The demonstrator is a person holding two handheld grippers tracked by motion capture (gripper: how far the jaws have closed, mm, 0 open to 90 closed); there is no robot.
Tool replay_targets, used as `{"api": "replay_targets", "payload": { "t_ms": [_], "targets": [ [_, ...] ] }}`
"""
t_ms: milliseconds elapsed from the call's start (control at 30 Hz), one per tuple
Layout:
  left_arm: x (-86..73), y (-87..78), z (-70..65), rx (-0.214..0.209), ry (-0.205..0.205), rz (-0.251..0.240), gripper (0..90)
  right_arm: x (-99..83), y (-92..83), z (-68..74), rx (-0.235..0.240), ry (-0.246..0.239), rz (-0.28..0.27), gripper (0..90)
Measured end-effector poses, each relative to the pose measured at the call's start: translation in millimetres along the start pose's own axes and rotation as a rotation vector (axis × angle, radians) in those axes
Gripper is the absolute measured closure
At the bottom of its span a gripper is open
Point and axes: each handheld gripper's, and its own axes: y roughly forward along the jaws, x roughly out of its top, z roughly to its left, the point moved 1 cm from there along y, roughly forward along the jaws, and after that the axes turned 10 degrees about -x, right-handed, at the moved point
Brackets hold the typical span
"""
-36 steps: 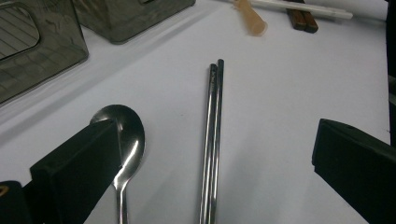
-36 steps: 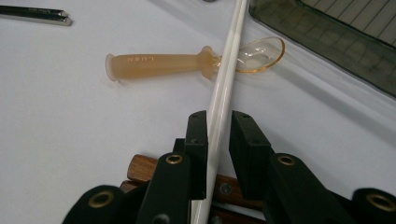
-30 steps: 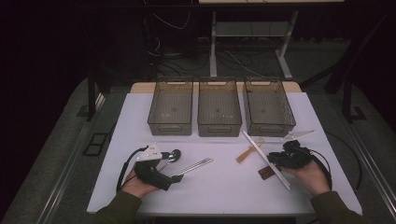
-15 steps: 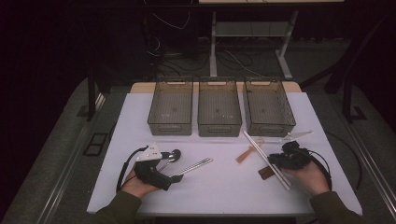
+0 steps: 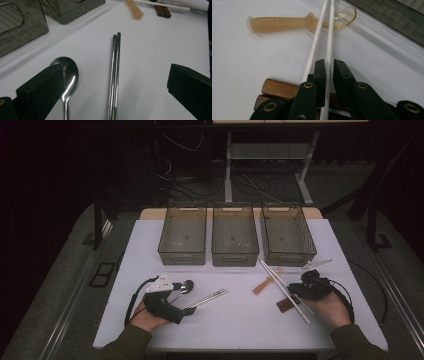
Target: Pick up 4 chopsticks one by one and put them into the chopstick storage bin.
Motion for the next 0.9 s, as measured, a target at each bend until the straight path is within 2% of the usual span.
{"api": "replay_targets", "payload": {
  "t_ms": [500, 900],
  "targets": [
    [0.1, 0.4, -0.1, 0.002, 0.004, 0.005, 0.0, 1.0, 5.8, 3.9, -0.028, -0.025, 0.022, 82.2],
    [0.2, 0.7, -0.5, 0.0, 0.007, 0.005, 0.0, 0.4, 5.5, 3.7, -0.032, -0.015, 0.018, 84.3]
  ]
}}
